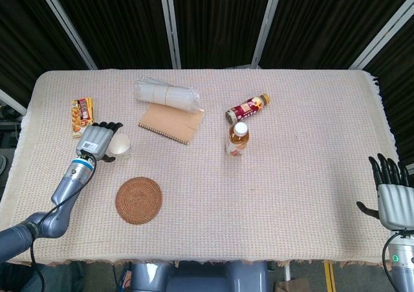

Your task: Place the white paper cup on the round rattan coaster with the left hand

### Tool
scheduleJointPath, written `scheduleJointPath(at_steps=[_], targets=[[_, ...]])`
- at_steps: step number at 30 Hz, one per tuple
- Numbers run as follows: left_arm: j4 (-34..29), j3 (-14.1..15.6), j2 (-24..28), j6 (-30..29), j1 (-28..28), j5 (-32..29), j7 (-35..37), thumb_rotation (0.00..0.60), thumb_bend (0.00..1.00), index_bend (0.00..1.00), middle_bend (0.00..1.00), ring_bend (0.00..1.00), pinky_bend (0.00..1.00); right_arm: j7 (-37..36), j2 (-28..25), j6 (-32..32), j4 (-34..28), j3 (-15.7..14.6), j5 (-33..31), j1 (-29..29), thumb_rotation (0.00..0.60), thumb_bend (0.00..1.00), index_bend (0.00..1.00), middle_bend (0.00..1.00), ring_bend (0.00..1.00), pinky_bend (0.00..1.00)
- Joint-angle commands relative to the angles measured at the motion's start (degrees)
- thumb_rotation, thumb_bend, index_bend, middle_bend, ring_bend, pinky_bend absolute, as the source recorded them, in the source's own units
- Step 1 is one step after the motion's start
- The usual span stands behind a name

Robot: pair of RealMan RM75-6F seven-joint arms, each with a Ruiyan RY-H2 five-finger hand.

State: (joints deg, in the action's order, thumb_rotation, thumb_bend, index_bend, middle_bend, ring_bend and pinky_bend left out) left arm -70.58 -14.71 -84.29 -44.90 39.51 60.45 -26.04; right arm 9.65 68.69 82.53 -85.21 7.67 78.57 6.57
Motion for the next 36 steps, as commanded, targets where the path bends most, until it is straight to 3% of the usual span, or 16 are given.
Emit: scheduleJointPath(at_steps=[1,10,17,25,31,36], targets=[[2.2,0.2,-1.7,0.7,1.0,-0.9,0.6,0.6,0.0,0.25,0.3,0.29,0.35,0.1,0.1,-0.2,0.1,0.0,-0.2,0.0,0.6,0.0,0.0,0.0,0.0,0.0],[6.5,0.5,-4.4,-0.7,1.6,1.4,6.9,0.6,0.01,0.42,0.44,0.4,0.43,0.2,0.4,-0.9,0.0,-0.2,-0.5,0.3,0.6,0.0,0.0,0.0,0.0,0.0],[5.8,0.7,-3.5,-1.6,1.4,2.6,10.1,0.6,0.0,0.42,0.44,0.4,0.43,0.1,0.2,-0.8,-0.2,-0.2,-0.5,0.3,0.6,0.0,0.0,0.0,0.0,0.0],[-7.9,1.0,3.6,-6.2,-0.4,7.3,13.2,0.6,0.0,0.41,0.44,0.4,0.43,-0.4,-0.1,-0.4,-0.7,-0.3,0.0,0.2,0.6,0.0,0.0,0.0,0.0,0.0],[-22.8,4.9,10.4,-3.7,-1.2,8.5,11.2,0.6,0.0,0.4,0.43,0.39,0.43,-0.9,-0.4,-0.2,-1.0,-0.4,0.2,0.1,0.6,0.0,0.0,0.0,0.0,0.0],[-27.6,7.9,11.5,-2.1,-0.9,8.0,8.4,0.6,0.0,0.4,0.43,0.39,0.43,-1.3,-0.6,-0.3,-1.0,-0.5,0.2,0.0,0.6,0.0,0.0,0.0,0.0,0.0]])
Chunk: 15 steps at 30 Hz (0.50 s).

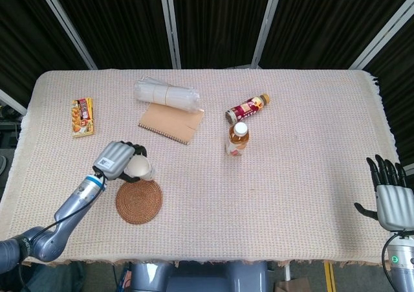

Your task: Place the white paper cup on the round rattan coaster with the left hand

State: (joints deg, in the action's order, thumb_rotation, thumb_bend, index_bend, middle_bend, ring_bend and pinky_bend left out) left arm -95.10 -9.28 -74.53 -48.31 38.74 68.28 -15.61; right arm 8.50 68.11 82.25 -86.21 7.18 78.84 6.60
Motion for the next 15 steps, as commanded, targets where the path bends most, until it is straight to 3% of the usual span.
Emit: scheduleJointPath(at_steps=[1,7,15], targets=[[-3.3,3.1,1.6,1.0,-0.1,0.6,-3.0,0.6,0.0,0.4,0.43,0.39,0.43,-0.2,-0.2,0.1,0.0,0.1,-0.1,-0.1,0.6,0.0,0.0,0.0,0.0,0.0],[-3.6,5.9,0.6,-0.7,-0.8,0.7,-6.7,0.6,0.0,0.41,0.43,0.39,0.43,-1.1,-0.7,0.3,-0.1,0.3,-0.2,-0.2,0.6,0.0,0.0,0.0,0.0,0.0],[-4.2,7.3,0.3,-1.7,-1.0,0.5,-8.3,0.6,0.0,0.41,0.42,0.38,0.42,-1.9,-1.1,0.3,0.0,0.5,-0.3,-0.2,0.6,0.0,0.0,0.0,0.0,0.0]])
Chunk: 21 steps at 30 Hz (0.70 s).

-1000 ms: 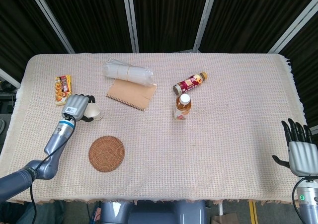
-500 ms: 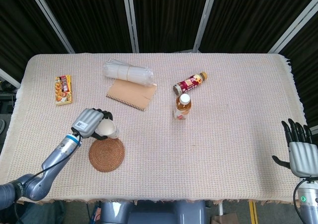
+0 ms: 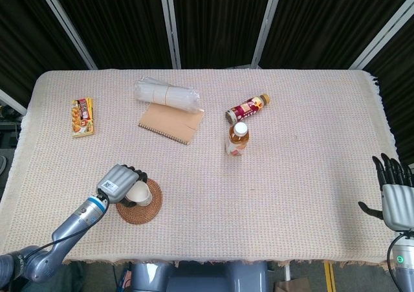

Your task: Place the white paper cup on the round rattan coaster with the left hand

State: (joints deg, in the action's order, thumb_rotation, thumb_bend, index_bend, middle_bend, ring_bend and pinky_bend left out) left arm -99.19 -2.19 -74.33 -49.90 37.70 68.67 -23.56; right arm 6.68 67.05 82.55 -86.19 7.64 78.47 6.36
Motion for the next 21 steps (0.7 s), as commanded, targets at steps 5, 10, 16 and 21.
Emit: scheduleJointPath(at_steps=[5,10,16,21], targets=[[-0.6,1.3,0.8,-0.6,0.1,0.5,-2.7,0.6,0.0,0.26,0.2,0.2,0.32,-0.2,-0.1,-0.1,0.0,0.0,0.1,0.1,0.6,0.0,0.0,0.0,0.0,0.0],[-5.0,2.7,4.0,-3.7,-1.0,1.2,-6.7,0.6,0.0,0.0,0.0,0.0,0.02,-0.5,-0.4,0.1,-0.3,0.0,0.3,0.0,0.6,0.0,0.0,0.0,0.0,0.0],[-9.8,3.4,8.1,-12.6,-4.9,5.4,-8.2,0.6,0.0,0.0,0.0,0.0,0.0,-1.3,-0.8,0.6,-0.8,-0.3,1.1,-0.2,0.6,0.0,0.0,0.0,0.0,0.0],[-12.7,3.7,11.4,-25.3,-12.4,9.0,-4.0,0.6,0.0,0.0,0.0,0.0,0.0,-2.6,-0.8,0.3,-0.5,-0.7,1.8,-0.2,0.6,0.0,0.0,0.0,0.0,0.0]])
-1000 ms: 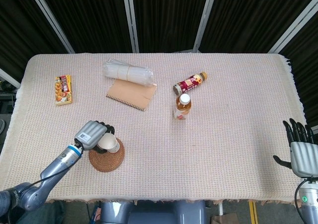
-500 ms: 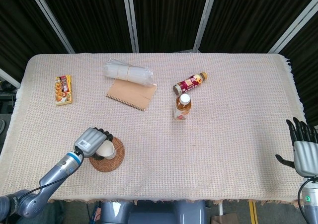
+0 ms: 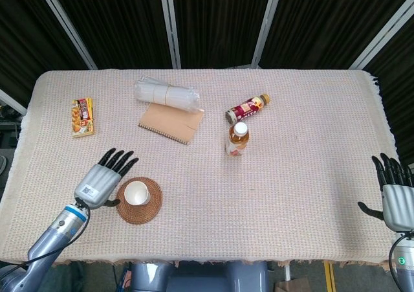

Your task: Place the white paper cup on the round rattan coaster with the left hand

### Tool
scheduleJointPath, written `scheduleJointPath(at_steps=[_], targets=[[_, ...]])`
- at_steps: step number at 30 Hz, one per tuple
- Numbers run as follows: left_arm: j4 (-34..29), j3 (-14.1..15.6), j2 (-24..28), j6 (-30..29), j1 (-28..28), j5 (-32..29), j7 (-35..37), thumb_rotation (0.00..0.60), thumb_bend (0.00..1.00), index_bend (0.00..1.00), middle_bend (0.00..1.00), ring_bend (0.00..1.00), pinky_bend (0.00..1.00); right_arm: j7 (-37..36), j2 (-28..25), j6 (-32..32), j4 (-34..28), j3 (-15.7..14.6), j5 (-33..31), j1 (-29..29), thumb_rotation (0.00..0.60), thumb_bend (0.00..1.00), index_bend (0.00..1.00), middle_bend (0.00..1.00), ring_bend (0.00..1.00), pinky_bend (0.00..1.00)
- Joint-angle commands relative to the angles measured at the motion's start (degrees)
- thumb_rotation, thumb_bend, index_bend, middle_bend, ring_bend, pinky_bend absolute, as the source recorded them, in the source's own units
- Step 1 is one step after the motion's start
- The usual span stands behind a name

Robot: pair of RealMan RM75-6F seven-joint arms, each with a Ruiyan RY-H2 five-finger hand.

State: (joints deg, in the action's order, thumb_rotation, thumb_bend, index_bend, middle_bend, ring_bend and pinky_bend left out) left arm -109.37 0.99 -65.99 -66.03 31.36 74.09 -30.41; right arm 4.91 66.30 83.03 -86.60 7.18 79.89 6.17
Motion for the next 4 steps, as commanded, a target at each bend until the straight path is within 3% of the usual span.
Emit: scheduleJointPath(at_steps=[1,4], targets=[[-1.9,0.7,3.3,-11.9,-7.7,4.3,3.6,0.6,0.0,0.0,0.0,0.0,0.0,-1.3,-0.2,-0.2,-0.2,-0.5,0.6,-0.1,0.6,0.0,0.0,0.0,0.0,0.0],[0.7,1.4,2.6,-18.4,-12.1,6.7,6.1,0.6,0.0,0.0,0.0,0.0,0.0,-2.4,-0.6,0.0,-0.4,-0.8,1.5,-0.2,0.6,0.0,0.0,0.0,0.0,0.0]])
